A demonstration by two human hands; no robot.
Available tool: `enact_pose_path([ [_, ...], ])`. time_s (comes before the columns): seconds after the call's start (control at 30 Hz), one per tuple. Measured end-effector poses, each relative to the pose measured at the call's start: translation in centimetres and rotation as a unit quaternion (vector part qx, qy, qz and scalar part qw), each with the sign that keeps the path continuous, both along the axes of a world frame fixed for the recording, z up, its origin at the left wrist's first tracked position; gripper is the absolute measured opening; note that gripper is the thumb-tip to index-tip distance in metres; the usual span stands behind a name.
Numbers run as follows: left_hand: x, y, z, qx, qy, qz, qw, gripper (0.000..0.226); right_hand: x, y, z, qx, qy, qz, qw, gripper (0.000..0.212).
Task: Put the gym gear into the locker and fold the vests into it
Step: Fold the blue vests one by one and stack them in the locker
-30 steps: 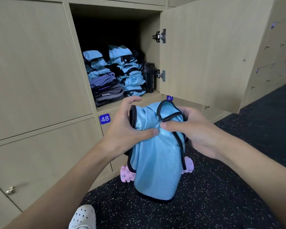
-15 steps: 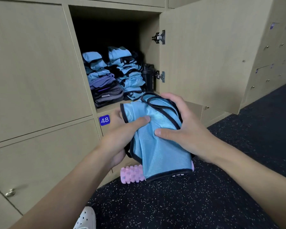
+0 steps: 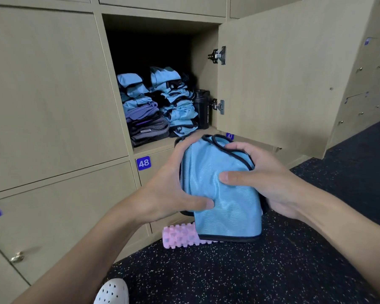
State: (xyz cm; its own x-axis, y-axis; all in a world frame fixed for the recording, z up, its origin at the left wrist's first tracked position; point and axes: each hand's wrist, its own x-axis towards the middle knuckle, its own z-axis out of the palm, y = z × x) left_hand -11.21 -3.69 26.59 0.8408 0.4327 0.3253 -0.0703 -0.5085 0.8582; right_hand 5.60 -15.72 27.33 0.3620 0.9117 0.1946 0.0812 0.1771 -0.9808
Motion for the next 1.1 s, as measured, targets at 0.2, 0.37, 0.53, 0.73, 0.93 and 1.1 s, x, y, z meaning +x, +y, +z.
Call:
enact_pose_path([
  [0.2, -0.3, 0.7, 0.5, 0.08, 0.013, 0.103, 0.991, 0.081, 0.5, 0.7, 0.7, -0.093, -0.056, 0.096, 0.989, 0.084],
  [0.37, 0.9, 3.5, 2.2, 0.087, -0.008, 0.122, 0.989, 0.048, 0.9, 3.7, 1.2, -0.128, -0.202, 0.096, 0.966, 0.094],
  [0.53, 1.6, 6.9, 4.3, 0.052, -0.002, 0.122, 0.991, 0.041, 2.3, 6.5, 4.0, -0.072, -0.291, -0.017, 0.954, 0.037],
  [0.73, 1.2, 10.0, 7.8, 0.057, 0.018, 0.122, 0.991, 0.065, 3.0, 9.9, 8.6, -0.035, -0.21, 0.02, 0.977, 0.023],
  [0.93, 1.1, 12.0, 10.2, 0.007, -0.063, 0.104, 0.993, 0.048, 3.0, 12.7, 11.3, -0.011, -0.098, 0.079, 0.992, 0.023],
  [1.1, 4.0, 15.1, 11.1, -0.095, -0.131, 0.145, 0.976, 0.044, 4.7, 16.5, 11.2, 0.1, -0.047, 0.048, 0.993, 0.082],
])
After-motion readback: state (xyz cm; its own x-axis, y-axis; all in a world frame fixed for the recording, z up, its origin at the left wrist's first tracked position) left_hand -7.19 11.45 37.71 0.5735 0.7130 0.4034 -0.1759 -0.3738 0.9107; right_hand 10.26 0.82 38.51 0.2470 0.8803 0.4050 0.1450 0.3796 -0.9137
